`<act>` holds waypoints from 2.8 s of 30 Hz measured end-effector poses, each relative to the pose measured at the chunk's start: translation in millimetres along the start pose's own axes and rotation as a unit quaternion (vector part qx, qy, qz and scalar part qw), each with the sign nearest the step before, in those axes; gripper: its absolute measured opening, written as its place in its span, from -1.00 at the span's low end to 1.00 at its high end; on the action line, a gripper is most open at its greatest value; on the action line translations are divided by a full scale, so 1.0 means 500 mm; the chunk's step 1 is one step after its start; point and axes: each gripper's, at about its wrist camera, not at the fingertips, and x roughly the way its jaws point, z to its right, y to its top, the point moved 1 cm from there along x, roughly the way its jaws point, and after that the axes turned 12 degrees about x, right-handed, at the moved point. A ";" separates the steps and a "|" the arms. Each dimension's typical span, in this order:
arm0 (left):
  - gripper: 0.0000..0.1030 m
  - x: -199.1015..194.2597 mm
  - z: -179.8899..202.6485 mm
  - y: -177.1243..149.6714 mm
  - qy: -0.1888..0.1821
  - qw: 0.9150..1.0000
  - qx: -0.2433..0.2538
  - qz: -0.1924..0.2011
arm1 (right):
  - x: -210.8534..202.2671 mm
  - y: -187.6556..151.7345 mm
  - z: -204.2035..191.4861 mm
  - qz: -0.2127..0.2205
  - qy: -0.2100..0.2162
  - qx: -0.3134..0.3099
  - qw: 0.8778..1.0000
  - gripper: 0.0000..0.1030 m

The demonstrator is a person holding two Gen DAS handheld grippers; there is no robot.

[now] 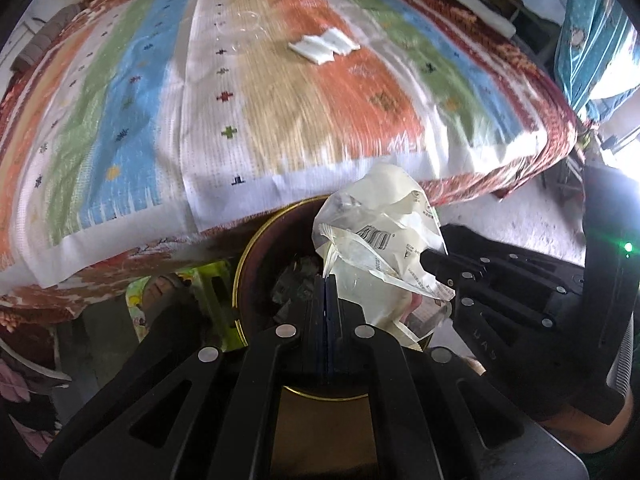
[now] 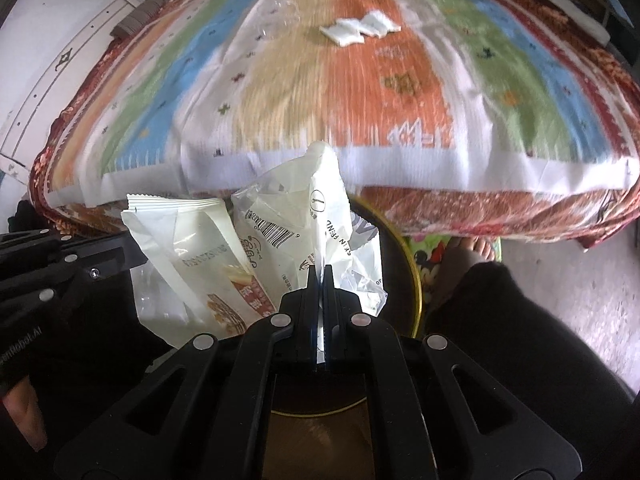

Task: Collect trash
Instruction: 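Open both tools above the bin to drop the wrappers, then move both tools from the bin back over the bed toward the remaining trash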

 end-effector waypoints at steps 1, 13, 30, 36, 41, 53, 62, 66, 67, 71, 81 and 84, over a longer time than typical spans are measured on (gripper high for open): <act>-1.00 0.003 -0.001 0.000 0.003 1.000 -0.001 -0.002 | 0.004 0.000 0.001 -0.004 0.000 0.004 1.000 -0.98; -0.95 0.039 -0.014 0.005 0.000 0.999 -0.022 -0.031 | 0.036 0.003 0.015 -0.037 0.007 0.031 0.999 -0.70; -0.46 0.001 -0.044 0.024 -0.021 0.998 -0.063 0.011 | 0.017 0.014 0.006 -0.007 0.003 0.020 1.000 -0.18; -0.32 -0.029 -0.085 0.034 -0.043 0.992 -0.111 0.042 | -0.013 0.023 -0.018 0.025 0.006 -0.011 1.000 -0.13; -0.20 -0.057 -0.121 0.046 -0.040 0.987 -0.141 0.070 | -0.045 0.036 -0.027 0.057 0.009 -0.026 0.998 -0.01; 0.11 -0.106 -0.169 0.121 -0.017 0.983 -0.139 0.117 | -0.128 0.113 -0.042 0.127 0.020 -0.064 0.990 0.21; 0.47 -0.109 -0.212 0.194 0.022 0.976 -0.144 0.160 | -0.170 0.177 -0.039 0.169 0.024 -0.084 0.982 0.55; 0.76 -0.104 -0.220 0.230 0.035 0.973 -0.130 0.185 | -0.169 0.201 -0.042 0.181 0.023 -0.087 0.979 0.79; 0.85 -0.102 -0.223 0.236 0.038 0.972 -0.130 0.190 | -0.168 0.209 -0.041 0.183 0.022 -0.086 0.979 0.82; 0.89 -0.085 -0.243 0.263 0.027 0.970 -0.146 0.192 | -0.154 0.244 -0.037 0.187 0.017 -0.086 0.978 0.83; 0.89 -0.030 -0.319 0.302 0.024 0.965 -0.200 0.167 | -0.106 0.309 -0.030 0.179 0.023 -0.075 0.981 0.83; 0.89 -0.016 -0.335 0.316 0.020 0.963 -0.215 0.163 | -0.091 0.324 -0.032 0.181 0.020 -0.080 0.980 0.83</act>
